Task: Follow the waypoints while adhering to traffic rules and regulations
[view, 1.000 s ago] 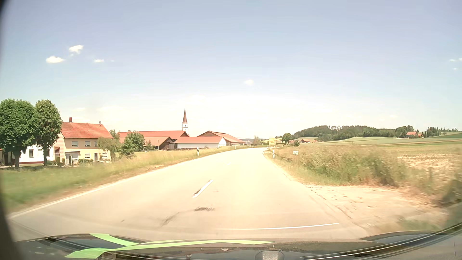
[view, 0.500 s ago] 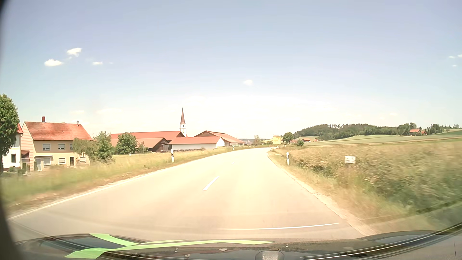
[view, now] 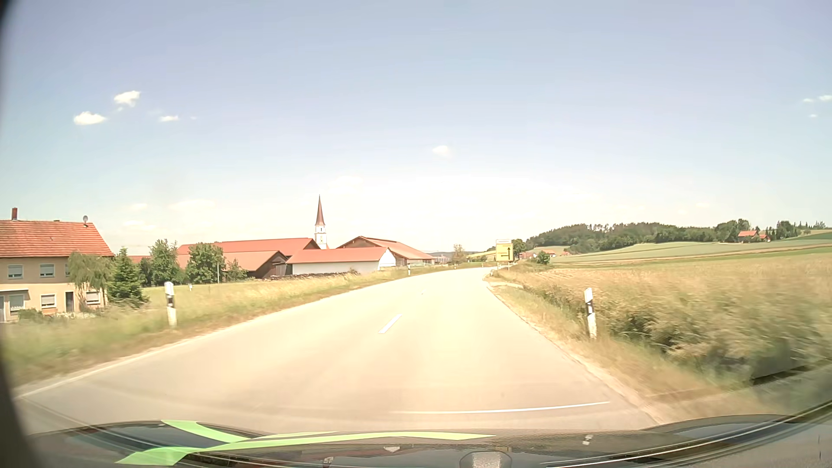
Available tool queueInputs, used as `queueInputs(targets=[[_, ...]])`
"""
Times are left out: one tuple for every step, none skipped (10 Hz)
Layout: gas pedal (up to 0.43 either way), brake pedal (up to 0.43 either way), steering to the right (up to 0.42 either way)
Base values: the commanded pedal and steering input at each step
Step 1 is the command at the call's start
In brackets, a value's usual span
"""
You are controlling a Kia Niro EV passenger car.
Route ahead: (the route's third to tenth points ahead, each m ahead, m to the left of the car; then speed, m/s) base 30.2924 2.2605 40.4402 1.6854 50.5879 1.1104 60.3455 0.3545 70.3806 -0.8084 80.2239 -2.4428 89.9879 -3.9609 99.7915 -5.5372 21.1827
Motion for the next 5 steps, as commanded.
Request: queueInputs(targets=[[0.209,0.0,0.005],[0.209,0.0,0.005],[0.228,0.0,0.005],[0.228,0.0,0.005],[0.228,0.0,0.006]])
